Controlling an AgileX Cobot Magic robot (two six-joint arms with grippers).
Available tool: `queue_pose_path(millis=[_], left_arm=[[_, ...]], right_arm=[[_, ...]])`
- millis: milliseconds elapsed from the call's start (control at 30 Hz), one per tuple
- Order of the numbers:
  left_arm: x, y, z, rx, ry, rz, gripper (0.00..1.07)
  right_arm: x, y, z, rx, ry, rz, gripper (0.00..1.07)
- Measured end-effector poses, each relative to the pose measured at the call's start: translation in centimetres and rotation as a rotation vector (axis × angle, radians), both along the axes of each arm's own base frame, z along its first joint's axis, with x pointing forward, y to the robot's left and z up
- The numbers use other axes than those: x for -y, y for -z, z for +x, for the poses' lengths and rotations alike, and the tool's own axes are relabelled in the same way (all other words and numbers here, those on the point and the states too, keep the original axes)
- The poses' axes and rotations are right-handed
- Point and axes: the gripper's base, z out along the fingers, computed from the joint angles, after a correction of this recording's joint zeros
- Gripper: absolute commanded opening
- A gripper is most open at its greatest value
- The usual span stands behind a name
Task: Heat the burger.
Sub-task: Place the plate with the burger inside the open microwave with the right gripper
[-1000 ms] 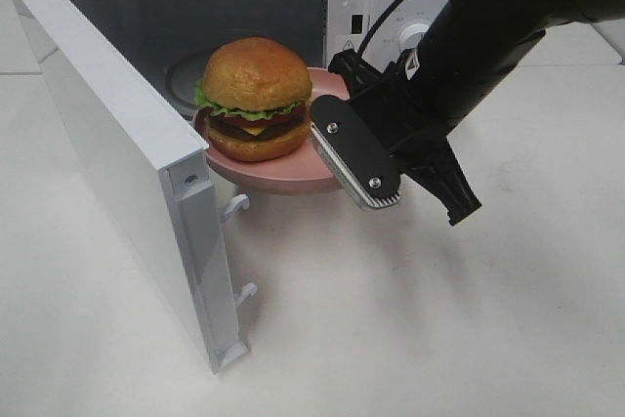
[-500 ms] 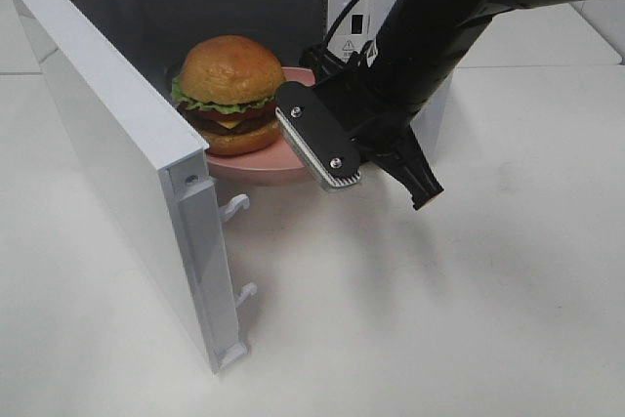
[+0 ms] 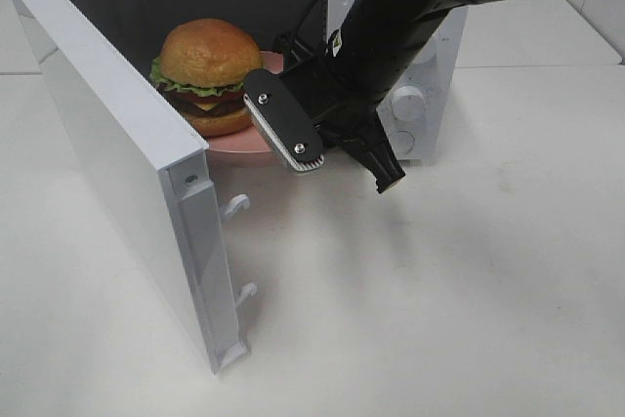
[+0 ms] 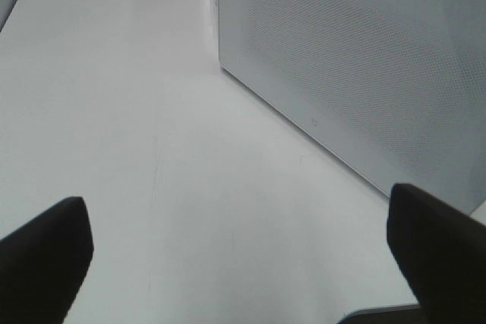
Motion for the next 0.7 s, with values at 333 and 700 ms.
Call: queue_pose_path(millis=[333, 700], left_arm=[[-0.3, 0.0, 0.0, -0.005, -0.039, -0.007, 0.98], [-0.4, 0.1, 0.0, -0.007, -0.061, -0.012, 0.98]], right_arm=[[-1.3, 0.6, 1.3, 0.01, 0.016, 0.003, 0.0], [-2.2, 1.2, 2.8, 0.02, 0.035, 0.003, 0.0]])
